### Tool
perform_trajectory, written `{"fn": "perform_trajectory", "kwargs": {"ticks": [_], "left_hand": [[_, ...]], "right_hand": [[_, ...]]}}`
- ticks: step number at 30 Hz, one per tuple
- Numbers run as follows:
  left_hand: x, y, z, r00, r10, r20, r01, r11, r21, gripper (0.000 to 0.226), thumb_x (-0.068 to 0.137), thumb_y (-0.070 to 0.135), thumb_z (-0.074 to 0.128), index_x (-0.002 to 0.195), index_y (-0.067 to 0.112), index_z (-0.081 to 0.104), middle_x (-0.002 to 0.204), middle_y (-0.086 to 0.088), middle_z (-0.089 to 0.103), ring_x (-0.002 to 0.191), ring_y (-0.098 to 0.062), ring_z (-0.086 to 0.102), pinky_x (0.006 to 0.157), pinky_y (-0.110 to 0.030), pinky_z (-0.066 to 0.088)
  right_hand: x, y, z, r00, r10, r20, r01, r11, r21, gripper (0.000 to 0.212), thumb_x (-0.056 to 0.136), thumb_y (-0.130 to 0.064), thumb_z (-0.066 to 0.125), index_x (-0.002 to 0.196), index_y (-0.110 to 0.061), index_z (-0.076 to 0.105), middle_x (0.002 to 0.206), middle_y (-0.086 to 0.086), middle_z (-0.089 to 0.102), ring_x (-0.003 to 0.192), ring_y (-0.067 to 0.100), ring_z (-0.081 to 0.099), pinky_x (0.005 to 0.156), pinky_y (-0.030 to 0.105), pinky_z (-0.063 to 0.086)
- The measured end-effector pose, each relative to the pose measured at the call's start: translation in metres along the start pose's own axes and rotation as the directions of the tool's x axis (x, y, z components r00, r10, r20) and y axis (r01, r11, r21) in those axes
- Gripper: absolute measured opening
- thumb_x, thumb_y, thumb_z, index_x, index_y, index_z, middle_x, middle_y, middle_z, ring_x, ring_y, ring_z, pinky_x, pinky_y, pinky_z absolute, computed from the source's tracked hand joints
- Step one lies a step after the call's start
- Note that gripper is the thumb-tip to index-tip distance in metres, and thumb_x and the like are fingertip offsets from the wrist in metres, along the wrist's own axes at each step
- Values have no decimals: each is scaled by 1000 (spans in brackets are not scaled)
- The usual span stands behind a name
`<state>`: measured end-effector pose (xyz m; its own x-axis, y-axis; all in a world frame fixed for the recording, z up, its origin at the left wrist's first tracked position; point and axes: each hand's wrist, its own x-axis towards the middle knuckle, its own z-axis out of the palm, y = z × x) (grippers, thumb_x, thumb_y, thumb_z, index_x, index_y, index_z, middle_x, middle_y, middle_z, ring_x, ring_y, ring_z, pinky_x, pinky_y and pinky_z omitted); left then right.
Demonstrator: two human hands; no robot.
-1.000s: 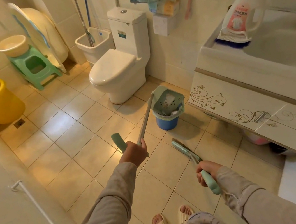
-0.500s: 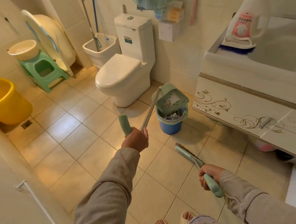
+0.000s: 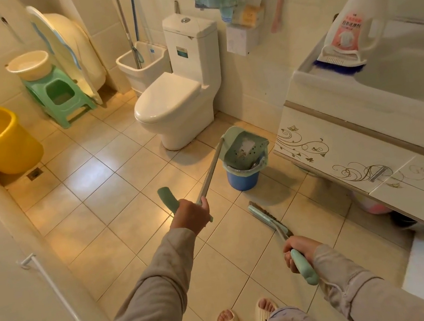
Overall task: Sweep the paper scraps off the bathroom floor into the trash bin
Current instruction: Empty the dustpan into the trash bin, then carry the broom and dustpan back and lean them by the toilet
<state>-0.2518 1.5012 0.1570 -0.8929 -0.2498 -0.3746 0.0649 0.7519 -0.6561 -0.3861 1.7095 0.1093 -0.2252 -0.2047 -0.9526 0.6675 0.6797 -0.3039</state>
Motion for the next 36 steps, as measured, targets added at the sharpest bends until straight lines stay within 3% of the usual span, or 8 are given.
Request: {"fn": "perform_trajectory", "kwargs": {"ticks": [4,10,13,16,19,25,30,36], "left_hand": [[-3,3,10,974,-218,69,228,945,-235,53,96,5,46,143,0,20,92,-5,72,81,-20,71,57,-27,41],[-15,15,11,933,-328,149,353,756,-552,53,96,12,46,144,10,23,96,-5,71,82,-19,70,72,-29,52],[-30,14,16,864,-456,216,457,525,-718,38,97,23,42,135,21,39,89,0,70,66,-15,58,63,-27,44],[-46,9,20,766,-566,305,504,234,-831,29,94,35,47,120,25,56,89,-1,70,72,-18,61,67,-28,51],[-51,7,16,717,-585,379,510,69,-857,30,91,33,54,118,22,61,94,-4,71,82,-24,65,72,-30,53],[-55,-10,11,581,-640,503,516,-188,-836,31,86,36,60,111,18,65,90,-6,70,78,-25,60,65,-27,45],[-71,-11,28,507,-556,659,450,-481,-752,31,85,31,64,108,10,66,79,-6,61,73,-25,56,65,-29,42],[-87,4,45,461,-507,728,430,-590,-684,35,89,26,62,115,4,62,87,-9,62,79,-25,56,68,-29,42]], "right_hand": [[1,4,2,1000,-1,-5,1,1000,9,37,93,-1,32,57,-12,33,25,4,34,14,11,30,27,7,30],[1,3,1,1000,-14,-12,14,1000,17,36,93,0,33,58,-11,33,25,4,34,14,11,31,27,6,30],[3,2,-1,1000,-12,-11,12,1000,25,37,93,0,32,57,-11,33,24,4,34,14,11,30,27,6,30],[7,3,1,1000,-20,-18,20,1000,5,36,93,0,32,58,-10,33,24,4,34,14,11,30,26,7,30],[10,5,9,999,-25,-28,25,1000,-19,33,93,1,33,61,-8,35,23,5,36,13,12,32,26,8,33],[17,10,20,1000,-5,-22,3,999,-51,35,92,-1,35,57,-8,35,22,6,36,13,14,34,27,10,35],[21,11,24,999,1,-34,-4,997,-72,34,91,-2,37,58,-7,37,23,6,39,13,14,37,27,10,37],[24,5,40,999,-18,-41,16,999,-48,34,92,-1,37,59,-7,37,22,5,39,13,13,37,28,9,37]]}}
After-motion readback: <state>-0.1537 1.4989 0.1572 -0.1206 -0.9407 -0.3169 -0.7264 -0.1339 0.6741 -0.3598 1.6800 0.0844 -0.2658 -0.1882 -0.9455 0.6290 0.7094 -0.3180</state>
